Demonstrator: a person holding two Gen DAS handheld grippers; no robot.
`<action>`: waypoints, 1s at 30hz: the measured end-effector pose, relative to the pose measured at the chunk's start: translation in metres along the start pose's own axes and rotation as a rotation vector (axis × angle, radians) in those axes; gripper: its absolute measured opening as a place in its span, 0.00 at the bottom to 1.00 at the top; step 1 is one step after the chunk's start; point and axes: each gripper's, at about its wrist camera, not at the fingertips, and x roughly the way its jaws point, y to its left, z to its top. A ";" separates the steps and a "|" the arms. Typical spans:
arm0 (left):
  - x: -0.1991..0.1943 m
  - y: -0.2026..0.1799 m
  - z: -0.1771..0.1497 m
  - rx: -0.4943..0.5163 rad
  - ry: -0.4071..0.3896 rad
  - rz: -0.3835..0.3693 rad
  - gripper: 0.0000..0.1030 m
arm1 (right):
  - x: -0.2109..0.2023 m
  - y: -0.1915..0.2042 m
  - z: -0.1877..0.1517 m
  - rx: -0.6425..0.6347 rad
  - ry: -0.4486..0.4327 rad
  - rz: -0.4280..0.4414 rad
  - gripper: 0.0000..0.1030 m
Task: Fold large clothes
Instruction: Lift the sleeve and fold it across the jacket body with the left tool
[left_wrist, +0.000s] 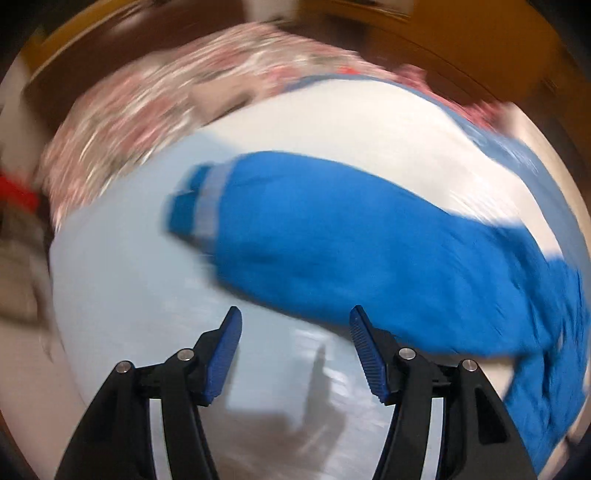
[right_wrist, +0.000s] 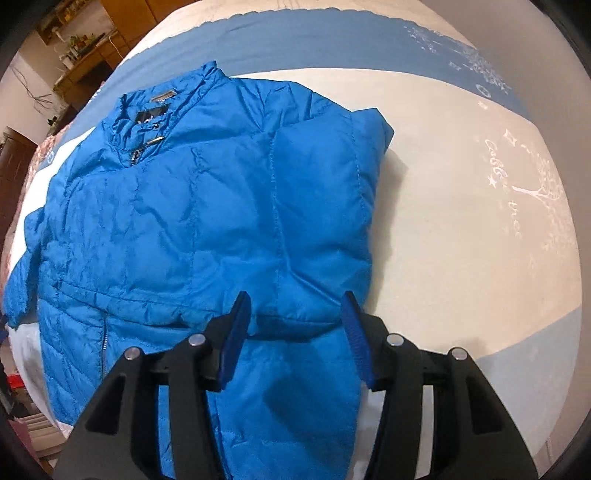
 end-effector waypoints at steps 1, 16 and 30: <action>0.007 0.017 0.007 -0.042 0.011 -0.014 0.59 | 0.001 0.000 0.000 0.003 0.002 -0.003 0.49; 0.057 0.061 0.049 -0.250 -0.022 -0.178 0.55 | 0.013 0.003 0.002 0.039 0.026 -0.018 0.49; -0.038 -0.045 0.046 0.010 -0.263 -0.281 0.20 | 0.011 -0.013 0.010 0.069 0.022 -0.027 0.49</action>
